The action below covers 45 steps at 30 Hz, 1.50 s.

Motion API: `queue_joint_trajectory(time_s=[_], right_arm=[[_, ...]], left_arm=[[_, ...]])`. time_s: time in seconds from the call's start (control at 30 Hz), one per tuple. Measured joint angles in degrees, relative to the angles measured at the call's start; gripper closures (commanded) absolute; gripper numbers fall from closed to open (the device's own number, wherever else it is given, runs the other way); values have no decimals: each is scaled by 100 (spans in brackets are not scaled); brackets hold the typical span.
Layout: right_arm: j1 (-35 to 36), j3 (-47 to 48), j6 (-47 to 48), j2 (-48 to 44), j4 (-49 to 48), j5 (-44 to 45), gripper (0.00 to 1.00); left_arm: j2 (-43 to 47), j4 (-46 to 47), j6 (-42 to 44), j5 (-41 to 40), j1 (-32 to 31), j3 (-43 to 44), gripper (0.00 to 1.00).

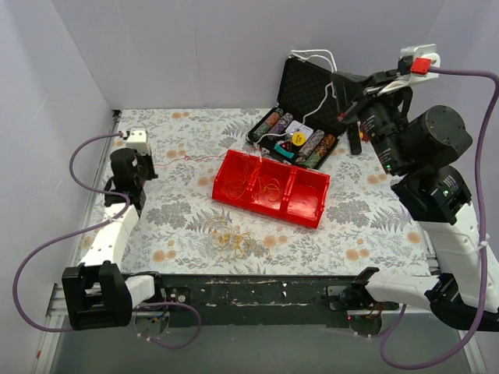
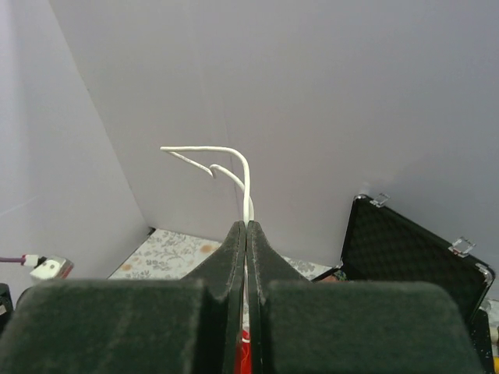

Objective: Untangle the cables

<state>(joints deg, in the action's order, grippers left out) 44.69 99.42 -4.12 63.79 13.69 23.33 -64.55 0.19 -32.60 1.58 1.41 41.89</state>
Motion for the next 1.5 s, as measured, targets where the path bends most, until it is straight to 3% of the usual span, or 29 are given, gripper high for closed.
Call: queue_joint_trajectory(time_s=[0.27, 0.57, 0.7, 1.03, 1.17, 1.5], right_arm=[[0, 675, 444, -70, 50, 282, 99], [0, 850, 782, -402, 122, 603, 99], [0, 881, 831, -522, 144, 608, 99], [-4, 48, 546, -529, 111, 452, 99], [-4, -328, 374, -376, 166, 350, 99], [-4, -809, 61, -251, 275, 260, 99]], left_arm=[[-699, -118, -85, -26, 1172, 177, 100], [-1021, -232, 24, 120, 1482, 267, 100], [-1060, -321, 37, 610, 1615, 522, 100], [-662, -387, -372, 3281, 927, 3279, 100], [-398, -175, -273, 4028, 420, 3934, 100], [-656, 149, -243, 4465, -44, 4297, 100]])
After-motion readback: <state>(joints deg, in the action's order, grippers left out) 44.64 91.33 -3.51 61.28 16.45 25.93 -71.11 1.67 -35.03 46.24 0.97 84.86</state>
